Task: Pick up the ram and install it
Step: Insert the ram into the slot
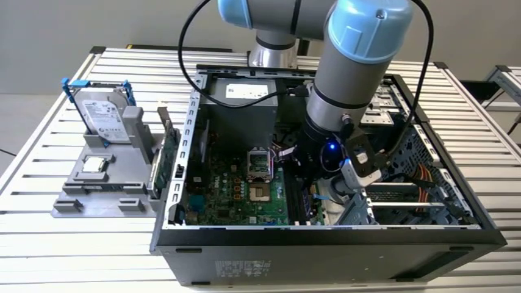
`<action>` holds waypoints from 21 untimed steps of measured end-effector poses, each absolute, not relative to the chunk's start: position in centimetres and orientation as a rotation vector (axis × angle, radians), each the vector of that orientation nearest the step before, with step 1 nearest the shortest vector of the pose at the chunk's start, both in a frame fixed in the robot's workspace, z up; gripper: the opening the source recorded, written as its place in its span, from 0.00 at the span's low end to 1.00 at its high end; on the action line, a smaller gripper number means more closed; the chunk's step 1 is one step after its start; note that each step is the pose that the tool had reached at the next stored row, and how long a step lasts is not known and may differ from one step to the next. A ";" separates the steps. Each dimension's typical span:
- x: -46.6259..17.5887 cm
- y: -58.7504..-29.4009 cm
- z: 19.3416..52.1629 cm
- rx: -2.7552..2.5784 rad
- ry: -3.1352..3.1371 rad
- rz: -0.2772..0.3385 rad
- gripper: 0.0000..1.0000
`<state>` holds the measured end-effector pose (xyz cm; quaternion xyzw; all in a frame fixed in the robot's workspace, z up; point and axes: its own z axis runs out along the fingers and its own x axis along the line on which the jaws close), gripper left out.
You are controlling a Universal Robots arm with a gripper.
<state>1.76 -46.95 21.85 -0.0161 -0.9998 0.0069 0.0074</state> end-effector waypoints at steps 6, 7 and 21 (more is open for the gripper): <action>1.8 -46.9 21.9 -0.051 -3.126 0.022 0.00; 1.8 -46.9 21.9 -0.051 -3.126 0.022 0.00; 1.8 -46.9 21.3 -0.051 -3.126 0.022 0.00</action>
